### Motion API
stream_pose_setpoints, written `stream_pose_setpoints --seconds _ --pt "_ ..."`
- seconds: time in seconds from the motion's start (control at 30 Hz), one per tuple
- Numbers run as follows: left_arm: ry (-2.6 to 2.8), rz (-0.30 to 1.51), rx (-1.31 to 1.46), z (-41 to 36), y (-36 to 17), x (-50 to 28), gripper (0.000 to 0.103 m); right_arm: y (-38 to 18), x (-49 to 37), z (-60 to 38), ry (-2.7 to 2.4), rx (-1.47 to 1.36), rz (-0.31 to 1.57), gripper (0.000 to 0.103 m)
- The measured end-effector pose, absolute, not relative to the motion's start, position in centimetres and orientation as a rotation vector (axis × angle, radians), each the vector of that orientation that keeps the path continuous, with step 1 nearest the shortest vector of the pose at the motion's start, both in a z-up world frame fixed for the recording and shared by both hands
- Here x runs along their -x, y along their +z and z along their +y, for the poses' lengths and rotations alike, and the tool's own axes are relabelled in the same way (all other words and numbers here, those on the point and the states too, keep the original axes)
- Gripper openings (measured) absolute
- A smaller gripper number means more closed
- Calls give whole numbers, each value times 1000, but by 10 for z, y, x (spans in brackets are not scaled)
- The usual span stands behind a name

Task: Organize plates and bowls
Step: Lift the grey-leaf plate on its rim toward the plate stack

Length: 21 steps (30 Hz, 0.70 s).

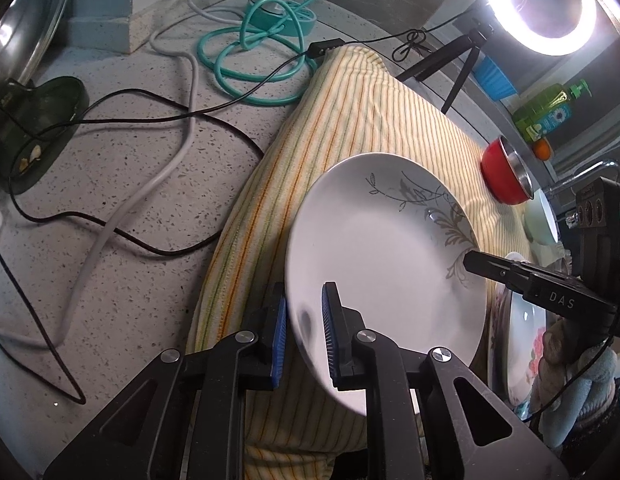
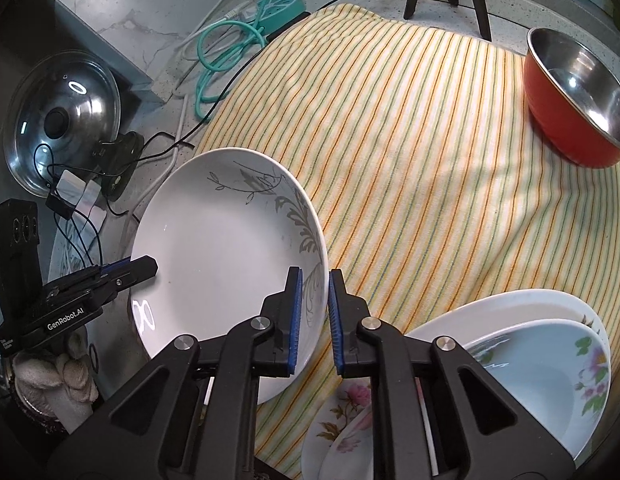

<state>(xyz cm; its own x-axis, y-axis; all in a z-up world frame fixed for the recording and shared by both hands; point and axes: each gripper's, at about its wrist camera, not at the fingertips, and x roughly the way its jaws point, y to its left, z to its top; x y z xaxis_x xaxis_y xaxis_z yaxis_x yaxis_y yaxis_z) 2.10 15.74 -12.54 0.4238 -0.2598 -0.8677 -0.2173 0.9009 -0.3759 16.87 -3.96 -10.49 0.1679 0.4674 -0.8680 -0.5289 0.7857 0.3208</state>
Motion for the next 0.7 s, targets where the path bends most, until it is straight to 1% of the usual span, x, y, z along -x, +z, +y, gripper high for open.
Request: stream_pose_setpoints --seconds 0.33,0.7 --pt "-26 1138 498 158 -122 -21 15 -100 -165 -44 689 35 1209 13" --pt "-43 1095 482 153 -100 -25 15 -78 -160 -61 679 -29 1182 13"
